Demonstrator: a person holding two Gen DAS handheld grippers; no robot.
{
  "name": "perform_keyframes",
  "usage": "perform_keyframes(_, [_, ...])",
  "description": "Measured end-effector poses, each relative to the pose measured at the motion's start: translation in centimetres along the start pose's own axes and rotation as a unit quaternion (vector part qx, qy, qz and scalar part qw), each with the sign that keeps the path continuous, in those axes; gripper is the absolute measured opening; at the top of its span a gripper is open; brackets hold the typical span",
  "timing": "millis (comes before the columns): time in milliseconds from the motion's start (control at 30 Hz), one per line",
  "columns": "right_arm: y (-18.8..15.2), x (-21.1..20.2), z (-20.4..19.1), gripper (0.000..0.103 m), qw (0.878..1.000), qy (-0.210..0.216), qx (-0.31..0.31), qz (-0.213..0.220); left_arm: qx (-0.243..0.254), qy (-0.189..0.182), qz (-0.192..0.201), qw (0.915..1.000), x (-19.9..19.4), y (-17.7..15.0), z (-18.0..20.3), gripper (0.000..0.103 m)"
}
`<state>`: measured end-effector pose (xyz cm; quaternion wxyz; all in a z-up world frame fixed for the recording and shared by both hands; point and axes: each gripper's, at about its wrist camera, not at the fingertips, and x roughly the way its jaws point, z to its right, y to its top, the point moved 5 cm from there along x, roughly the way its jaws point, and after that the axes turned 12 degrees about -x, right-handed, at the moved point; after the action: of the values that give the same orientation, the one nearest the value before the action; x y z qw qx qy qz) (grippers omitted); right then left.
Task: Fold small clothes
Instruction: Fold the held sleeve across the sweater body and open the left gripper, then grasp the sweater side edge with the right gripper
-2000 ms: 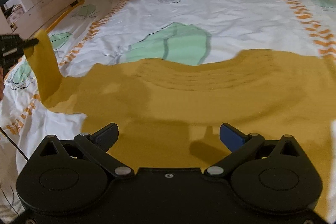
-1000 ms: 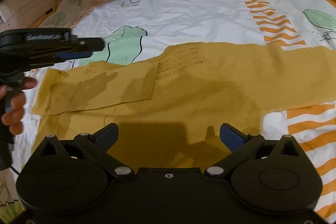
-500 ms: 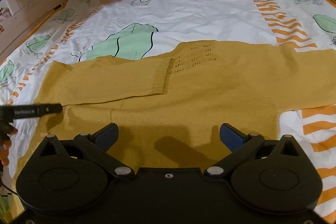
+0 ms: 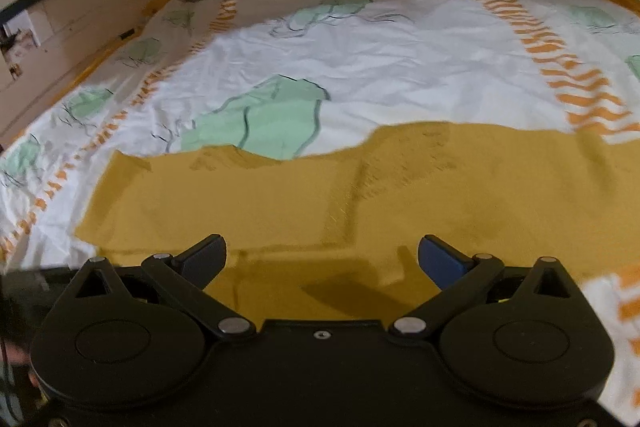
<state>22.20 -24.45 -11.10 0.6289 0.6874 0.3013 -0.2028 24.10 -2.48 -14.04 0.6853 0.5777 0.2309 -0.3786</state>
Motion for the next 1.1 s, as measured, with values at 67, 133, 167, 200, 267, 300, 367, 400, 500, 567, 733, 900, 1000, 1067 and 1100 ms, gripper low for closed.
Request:
perform_keyframes(67, [0.6, 1.2, 0.0, 0.091, 1.0, 0.015, 0.014, 0.0, -0.005, 0.007, 0.005, 1.0, -0.1, -0.1, 0.0, 0.064])
perform_keyframes(133, [1.1, 2.5, 0.1, 0.083, 1.0, 0.015, 0.024, -0.013, -0.009, 0.013, 0.006, 0.9999, -0.1, -0.1, 0.2, 0.064])
perform_keyframes(167, [1.3, 3.1, 0.1, 0.083, 0.999, 0.013, 0.027, -0.02, -0.01, 0.014, 0.006, 0.9998, -0.1, -0.1, 0.2, 0.064])
perform_keyframes(200, [1.3, 3.6, 0.2, 0.082, 0.999, 0.009, 0.029, -0.026, -0.009, 0.015, 0.005, 0.9998, -0.1, -0.1, 0.2, 0.064])
perform_keyframes(267, [1.4, 4.6, 0.4, 0.079, 0.999, 0.001, 0.037, -0.04, -0.009, 0.015, -0.001, 0.9998, -0.2, 0.0, 0.2, 0.064])
perform_keyframes(300, [1.4, 5.0, 0.4, 0.071, 0.998, 0.003, 0.042, -0.044, -0.007, 0.015, -0.004, 0.9998, -0.2, 0.1, 0.2, 0.064])
perform_keyframes(367, [1.4, 5.4, 0.5, 0.061, 0.998, 0.01, 0.052, -0.045, -0.003, 0.016, -0.011, 0.9998, -0.2, 0.3, 0.2, 0.064])
perform_keyframes(400, [1.3, 5.6, 0.5, 0.057, 0.997, 0.009, 0.054, -0.046, -0.004, 0.015, -0.014, 0.9998, -0.2, 0.3, 0.2, 0.063])
perform_keyframes(500, [1.5, 5.7, 0.2, 0.022, 0.998, 0.015, 0.049, -0.046, -0.014, 0.011, -0.021, 0.9996, -0.4, 0.5, 0.0, 0.063])
perform_keyframes(567, [1.7, 5.7, -0.1, 0.018, 0.997, 0.03, 0.056, -0.052, -0.027, 0.004, -0.027, 0.9993, -0.5, 0.7, -0.2, 0.063])
perform_keyframes(733, [3.3, 3.6, -0.6, 0.017, 0.999, 0.013, 0.023, -0.041, -0.059, -0.016, -0.042, 0.9972, -0.7, 1.6, -0.9, 0.063])
perform_keyframes(900, [5.1, 0.3, 1.0, 0.016, 0.999, -0.027, 0.013, -0.023, -0.084, -0.024, -0.038, 0.9954, -1.2, 2.4, -1.4, 0.063])
perform_keyframes(1000, [5.3, -1.1, 2.8, 0.016, 0.998, -0.063, 0.007, -0.021, -0.075, -0.021, -0.026, 0.9967, -1.5, 2.9, -1.3, 0.063])
perform_keyframes(1067, [5.0, -1.6, 4.3, 0.016, 0.996, -0.08, 0.017, -0.027, -0.061, -0.018, -0.019, 0.9978, -1.6, 3.1, -1.0, 0.063])
perform_keyframes(1100, [4.7, -1.8, 4.8, 0.016, 0.996, -0.085, 0.024, -0.031, -0.056, -0.017, -0.016, 0.9981, -1.7, 3.2, -0.9, 0.063])
